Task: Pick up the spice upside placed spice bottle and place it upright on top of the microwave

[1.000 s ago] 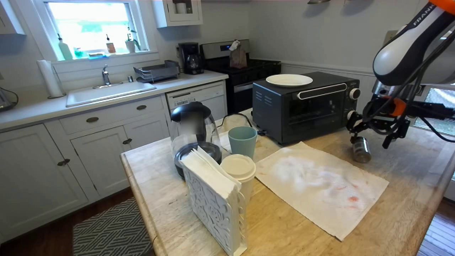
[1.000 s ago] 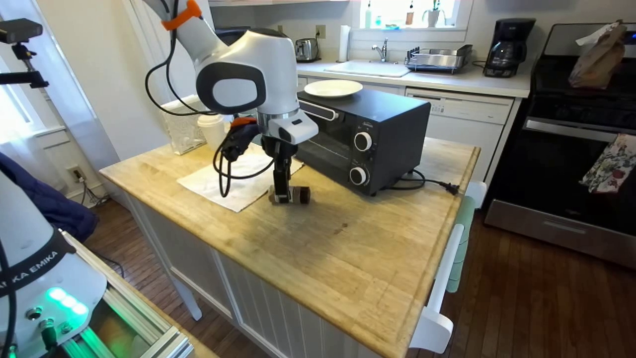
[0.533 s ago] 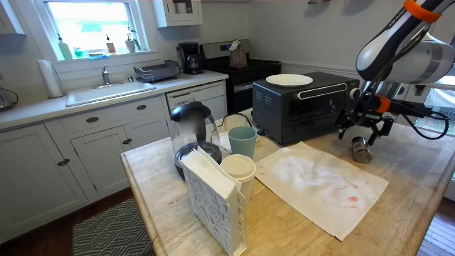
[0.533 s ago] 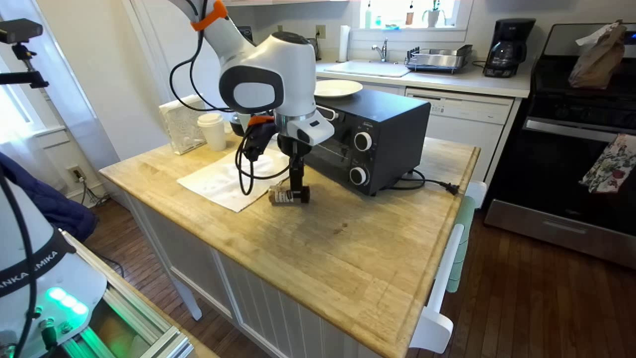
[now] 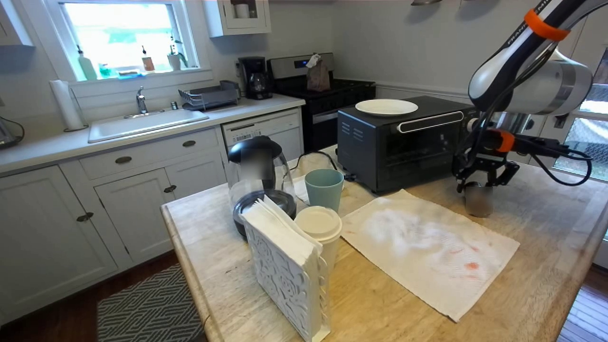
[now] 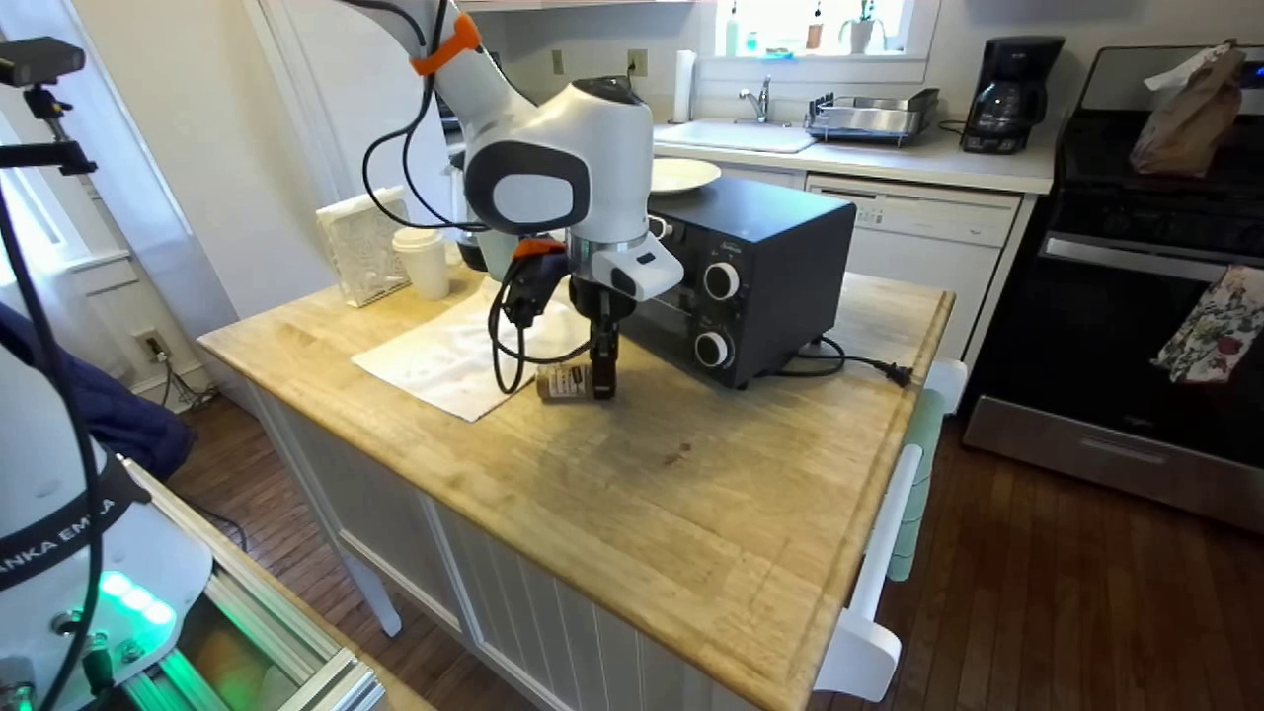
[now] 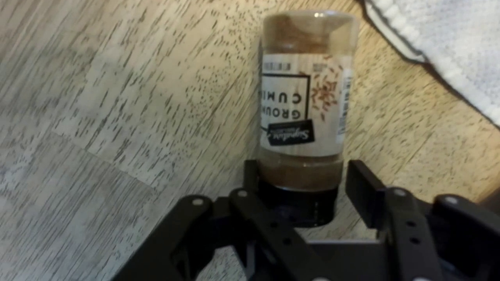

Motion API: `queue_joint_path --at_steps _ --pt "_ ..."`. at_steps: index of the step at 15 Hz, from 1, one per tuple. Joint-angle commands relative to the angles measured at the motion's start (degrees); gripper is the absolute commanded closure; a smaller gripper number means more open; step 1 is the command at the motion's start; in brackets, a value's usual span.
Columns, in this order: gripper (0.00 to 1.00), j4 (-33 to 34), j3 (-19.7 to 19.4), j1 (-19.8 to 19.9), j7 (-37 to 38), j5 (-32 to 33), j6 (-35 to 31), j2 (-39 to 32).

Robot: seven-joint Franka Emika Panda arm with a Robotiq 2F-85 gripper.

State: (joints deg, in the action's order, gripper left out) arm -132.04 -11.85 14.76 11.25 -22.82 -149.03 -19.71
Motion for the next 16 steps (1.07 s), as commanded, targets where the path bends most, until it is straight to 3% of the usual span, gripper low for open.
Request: queue_joint_path --at_steps 1,2,11,16 --pt "0.68 -0.2 0.3 1.7 -1.7 -0.6 1.5 1.3" --pt "0.75 -0.9 0.2 1.9 -2.0 -0.6 1.6 2.1" --pt "0.75 -10.2 -5.9 3.6 -3.0 3.9 4.1 16.1" --pt "0.75 -14.0 -7.7 4.1 -1.3 1.5 -3.5 26.0"
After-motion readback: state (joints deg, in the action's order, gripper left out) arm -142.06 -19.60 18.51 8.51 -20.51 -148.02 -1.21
